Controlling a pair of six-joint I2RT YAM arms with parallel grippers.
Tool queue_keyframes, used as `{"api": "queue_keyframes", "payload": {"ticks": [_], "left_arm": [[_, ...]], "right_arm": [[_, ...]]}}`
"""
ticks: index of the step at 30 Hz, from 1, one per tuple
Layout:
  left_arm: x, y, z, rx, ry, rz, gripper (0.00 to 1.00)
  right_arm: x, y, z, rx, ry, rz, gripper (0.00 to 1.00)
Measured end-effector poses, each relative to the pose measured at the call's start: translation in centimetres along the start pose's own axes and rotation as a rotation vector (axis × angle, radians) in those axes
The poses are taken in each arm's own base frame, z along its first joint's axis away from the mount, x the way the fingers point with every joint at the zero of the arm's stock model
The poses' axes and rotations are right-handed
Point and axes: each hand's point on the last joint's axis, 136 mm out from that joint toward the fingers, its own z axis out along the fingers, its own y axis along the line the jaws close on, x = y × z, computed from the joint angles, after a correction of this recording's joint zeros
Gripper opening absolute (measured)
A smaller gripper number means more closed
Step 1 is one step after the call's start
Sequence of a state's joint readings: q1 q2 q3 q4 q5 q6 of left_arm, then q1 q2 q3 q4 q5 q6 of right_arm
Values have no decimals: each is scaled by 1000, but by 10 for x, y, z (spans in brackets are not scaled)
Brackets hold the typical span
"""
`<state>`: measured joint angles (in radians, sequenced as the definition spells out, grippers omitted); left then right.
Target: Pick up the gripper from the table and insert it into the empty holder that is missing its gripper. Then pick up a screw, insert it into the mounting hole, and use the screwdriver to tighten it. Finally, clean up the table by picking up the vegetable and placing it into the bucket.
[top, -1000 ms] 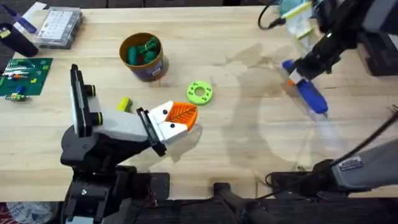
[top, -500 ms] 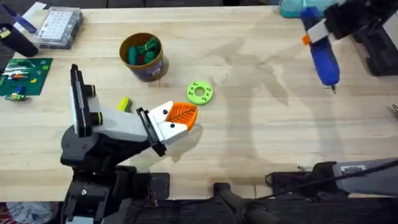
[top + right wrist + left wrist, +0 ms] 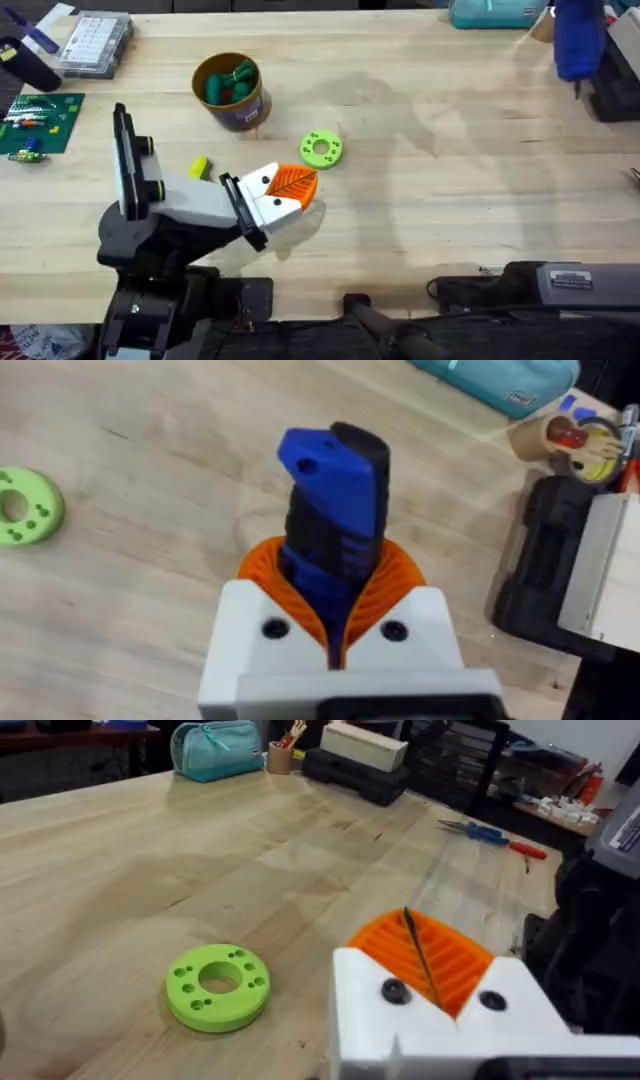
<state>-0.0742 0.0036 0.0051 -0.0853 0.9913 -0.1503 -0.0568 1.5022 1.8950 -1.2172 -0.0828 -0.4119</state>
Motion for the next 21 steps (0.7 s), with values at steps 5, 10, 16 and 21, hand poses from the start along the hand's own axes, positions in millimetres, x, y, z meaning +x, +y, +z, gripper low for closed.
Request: {"api": "queue_keyframes", "payload": {"ticks": [5, 10, 16, 21], "left_arm": [[0, 0, 0, 0, 0, 0, 12], [0, 0, 0, 0, 0, 0, 12], [0, 0, 0, 0, 0, 0, 12], [0, 0, 0, 0, 0, 0, 12]], "right_arm": [[-24, 11, -20, -67, -110, 21, 27], [-38, 28, -30, -159, -186, 60, 27], [-64, 57, -38, -255, -276, 45, 27], [-95, 106, -50, -359, -378, -24, 27]]}}
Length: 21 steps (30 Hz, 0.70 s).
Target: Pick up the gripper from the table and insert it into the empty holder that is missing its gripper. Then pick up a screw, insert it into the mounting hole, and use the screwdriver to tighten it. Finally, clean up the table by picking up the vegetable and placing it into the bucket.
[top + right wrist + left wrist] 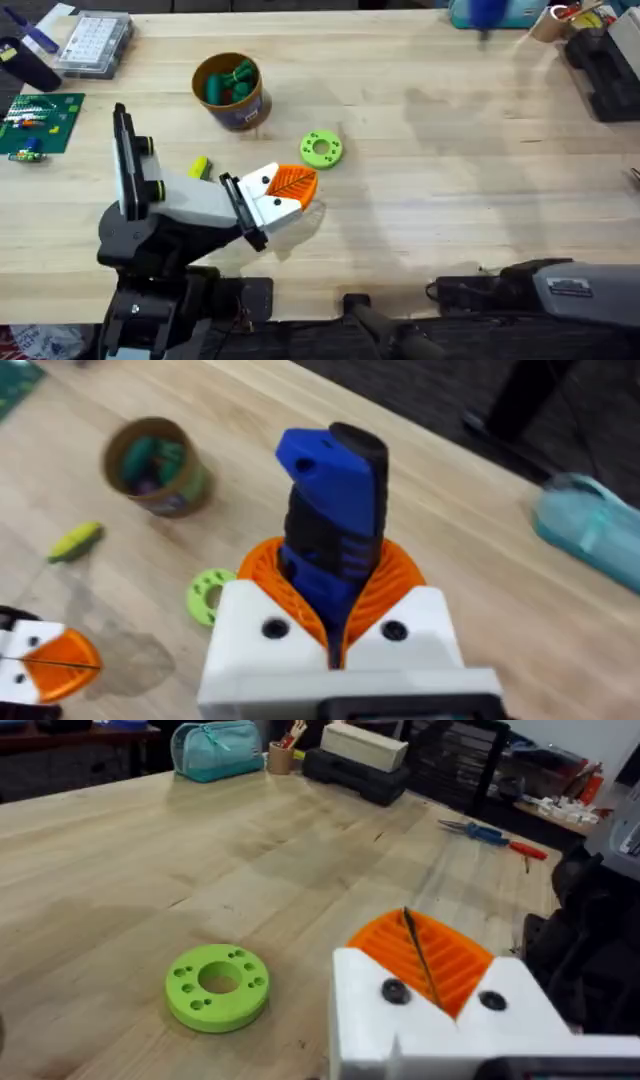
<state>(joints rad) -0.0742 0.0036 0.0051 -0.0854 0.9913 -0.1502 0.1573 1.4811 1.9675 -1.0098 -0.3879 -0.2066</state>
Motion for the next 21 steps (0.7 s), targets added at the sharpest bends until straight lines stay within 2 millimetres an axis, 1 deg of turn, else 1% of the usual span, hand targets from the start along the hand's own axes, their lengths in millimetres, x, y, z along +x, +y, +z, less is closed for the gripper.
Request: {"api": "queue_keyframes", "payload": {"ticks": [6, 10, 13, 16, 19, 21], "left_arm": [[0, 0, 0, 0, 0, 0, 12], [0, 0, 0, 0, 0, 0, 12], [0, 0, 0, 0, 0, 0, 12], [0, 0, 0, 0, 0, 0, 12], [0, 0, 0, 0, 0, 0, 12], [0, 0, 0, 0, 0, 0, 12]], "right_arm": [[-32, 65, 11, -158, -106, -88, 27], [-42, 98, 12, -238, -144, -134, 27], [-43, 117, 12, -282, -152, -159, 27], [-42, 132, 11, -317, -151, -175, 27], [-43, 140, 7, -333, -158, -187, 27], [-45, 143, 1, -339, -175, -196, 27]]}}
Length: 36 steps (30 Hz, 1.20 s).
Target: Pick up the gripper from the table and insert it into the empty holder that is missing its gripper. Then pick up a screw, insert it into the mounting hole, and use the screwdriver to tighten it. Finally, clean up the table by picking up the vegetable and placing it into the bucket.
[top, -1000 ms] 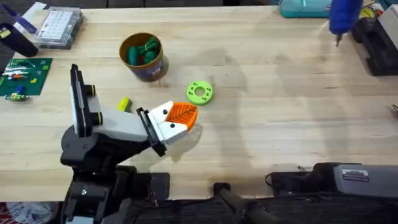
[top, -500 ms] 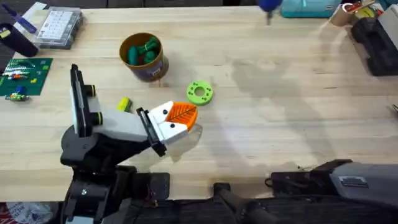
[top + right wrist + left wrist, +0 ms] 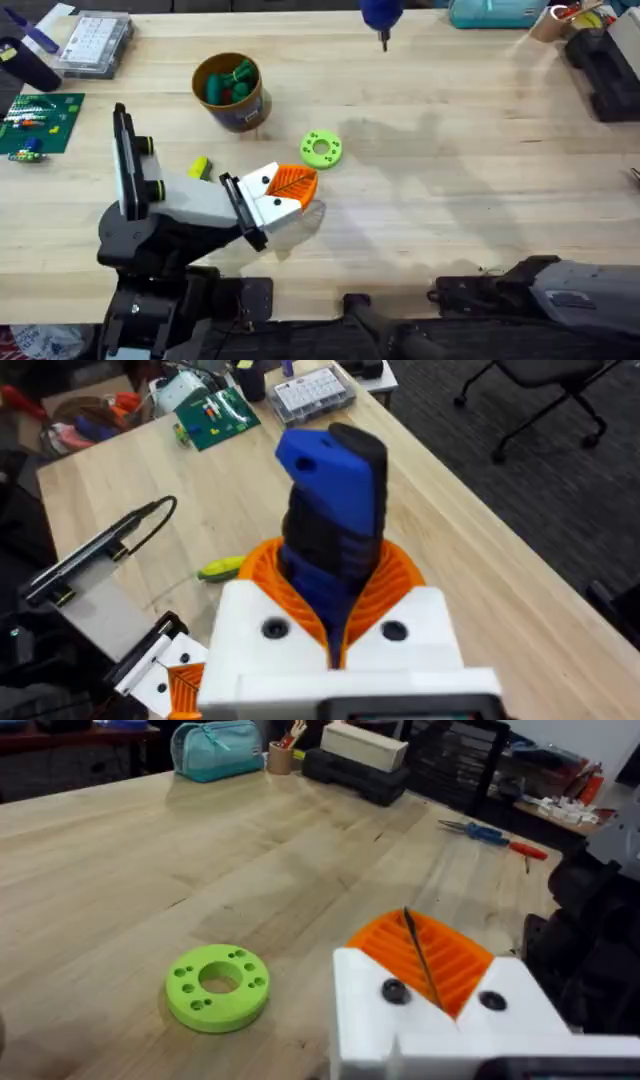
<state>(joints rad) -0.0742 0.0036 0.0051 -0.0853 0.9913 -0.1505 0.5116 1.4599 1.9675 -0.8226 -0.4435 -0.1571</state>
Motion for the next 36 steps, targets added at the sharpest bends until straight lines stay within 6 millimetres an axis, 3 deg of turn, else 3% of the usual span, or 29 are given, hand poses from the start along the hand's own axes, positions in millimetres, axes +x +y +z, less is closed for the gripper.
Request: {"api": "queue_keyframes", "payload": {"ticks": [6, 10, 21, 25, 28, 36], "left_arm": [[0, 0, 0, 0, 0, 0, 12], [0, 0, 0, 0, 0, 0, 12], [0, 0, 0, 0, 0, 0, 12], [0, 0, 0, 0, 0, 0, 12], [0, 0, 0, 0, 0, 0, 12], [0, 0, 0, 0, 0, 0, 12]], "right_arm": [[-21, 21, -16, -28, -86, -60, 27], [-26, 36, -9, -72, -133, -90, 27], [5, 51, 44, -223, -200, -72, 27], [19, 55, 45, -238, -226, -59, 27], [17, 64, 39, -252, -277, -75, 27], [16, 113, 36, -380, -350, -107, 27]]}}
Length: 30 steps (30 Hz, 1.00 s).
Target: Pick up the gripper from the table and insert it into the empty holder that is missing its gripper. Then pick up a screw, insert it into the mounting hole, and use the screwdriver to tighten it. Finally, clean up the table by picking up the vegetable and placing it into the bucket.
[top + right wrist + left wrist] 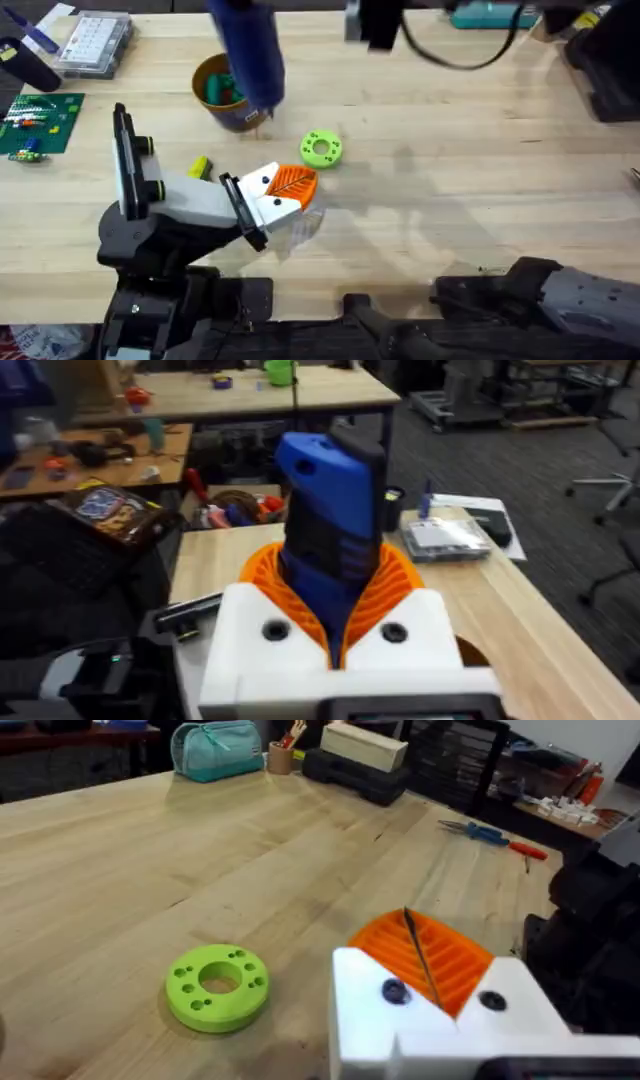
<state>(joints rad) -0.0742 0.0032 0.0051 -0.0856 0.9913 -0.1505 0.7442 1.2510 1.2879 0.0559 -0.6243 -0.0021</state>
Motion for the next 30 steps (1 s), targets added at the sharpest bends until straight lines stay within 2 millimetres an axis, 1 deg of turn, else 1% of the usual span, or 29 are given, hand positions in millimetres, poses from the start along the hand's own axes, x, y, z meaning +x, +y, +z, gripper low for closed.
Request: {"api": "queue_keyframes", "payload": {"ticks": [4, 10, 14, 18, 23, 30], "left_arm": [[0, 0, 0, 0, 0, 0, 12], [0, 0, 0, 0, 0, 0, 12], [0, 0, 0, 0, 0, 0, 12], [0, 0, 0, 0, 0, 0, 12], [0, 0, 0, 0, 0, 0, 12], [0, 0, 0, 0, 0, 0, 12]], "right_arm": [[15, 9, 5, -28, 27, 25, 27], [24, 21, 13, -64, 14, 19, 27], [38, 29, 18, -89, 8, 25, 27], [53, 28, 19, -89, 21, 43, 27], [59, 26, 22, -89, 29, 49, 27], [73, 21, 29, -88, 60, 71, 27]]}}
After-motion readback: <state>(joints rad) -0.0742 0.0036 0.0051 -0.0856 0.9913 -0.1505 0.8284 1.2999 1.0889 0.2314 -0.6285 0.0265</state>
